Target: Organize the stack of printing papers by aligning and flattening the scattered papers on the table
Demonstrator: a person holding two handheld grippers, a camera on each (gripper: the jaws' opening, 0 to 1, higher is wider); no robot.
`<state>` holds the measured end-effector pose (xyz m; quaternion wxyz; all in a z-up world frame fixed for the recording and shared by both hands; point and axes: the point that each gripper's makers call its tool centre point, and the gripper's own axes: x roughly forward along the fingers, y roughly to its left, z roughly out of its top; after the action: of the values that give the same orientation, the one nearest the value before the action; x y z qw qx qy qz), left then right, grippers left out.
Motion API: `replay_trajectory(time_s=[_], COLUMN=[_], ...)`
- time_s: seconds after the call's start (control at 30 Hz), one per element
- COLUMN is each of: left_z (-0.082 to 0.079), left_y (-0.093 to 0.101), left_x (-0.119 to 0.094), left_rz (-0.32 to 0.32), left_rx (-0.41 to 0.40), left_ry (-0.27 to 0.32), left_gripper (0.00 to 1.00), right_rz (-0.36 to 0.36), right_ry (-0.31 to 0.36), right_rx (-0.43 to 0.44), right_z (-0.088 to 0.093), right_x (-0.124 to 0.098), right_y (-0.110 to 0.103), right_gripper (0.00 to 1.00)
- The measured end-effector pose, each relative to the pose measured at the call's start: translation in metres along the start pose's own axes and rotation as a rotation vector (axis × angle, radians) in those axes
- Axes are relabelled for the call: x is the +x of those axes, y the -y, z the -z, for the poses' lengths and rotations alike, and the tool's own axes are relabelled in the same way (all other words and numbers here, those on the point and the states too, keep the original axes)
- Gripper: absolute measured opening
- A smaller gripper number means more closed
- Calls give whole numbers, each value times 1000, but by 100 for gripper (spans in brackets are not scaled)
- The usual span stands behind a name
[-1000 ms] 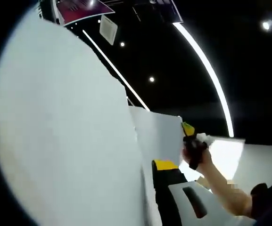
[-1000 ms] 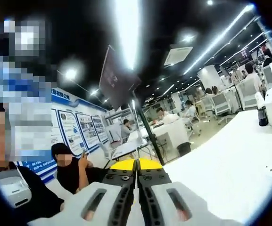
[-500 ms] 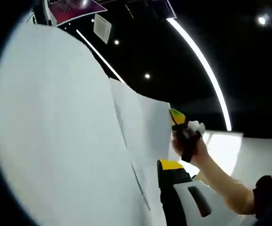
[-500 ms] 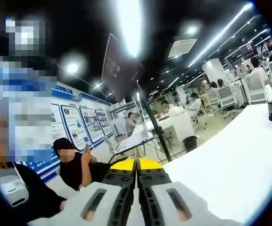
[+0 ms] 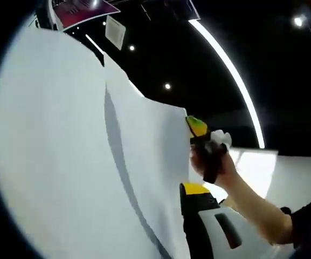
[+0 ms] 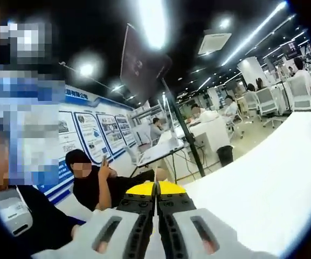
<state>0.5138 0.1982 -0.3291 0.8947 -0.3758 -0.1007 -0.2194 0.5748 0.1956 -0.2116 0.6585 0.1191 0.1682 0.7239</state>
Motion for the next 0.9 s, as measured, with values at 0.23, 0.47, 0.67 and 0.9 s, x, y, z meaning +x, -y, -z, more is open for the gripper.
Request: replay_trajectory(time_s=[0.23,0.47,0.67,0.9], left_z=[3,4,7,7], left_y=[2,3,9,11], left_x=[1,1,0,-1], left_rz=[6,5,4,-3], left_rx=[24,36,55,77], left_ry=[-12,-13,-13,-17], left_gripper=[22,22,21,19], right_rz=[-23,-46,-56,-51], right_ry=[-72,-109,-130,-130], right_rx=[-15,-23,-16,-9], right_z=[15,25,32,33], right_x=[20,36,42,39], right_y=[-10,-19,-21,-18], right_gripper=[0,0,0,0])
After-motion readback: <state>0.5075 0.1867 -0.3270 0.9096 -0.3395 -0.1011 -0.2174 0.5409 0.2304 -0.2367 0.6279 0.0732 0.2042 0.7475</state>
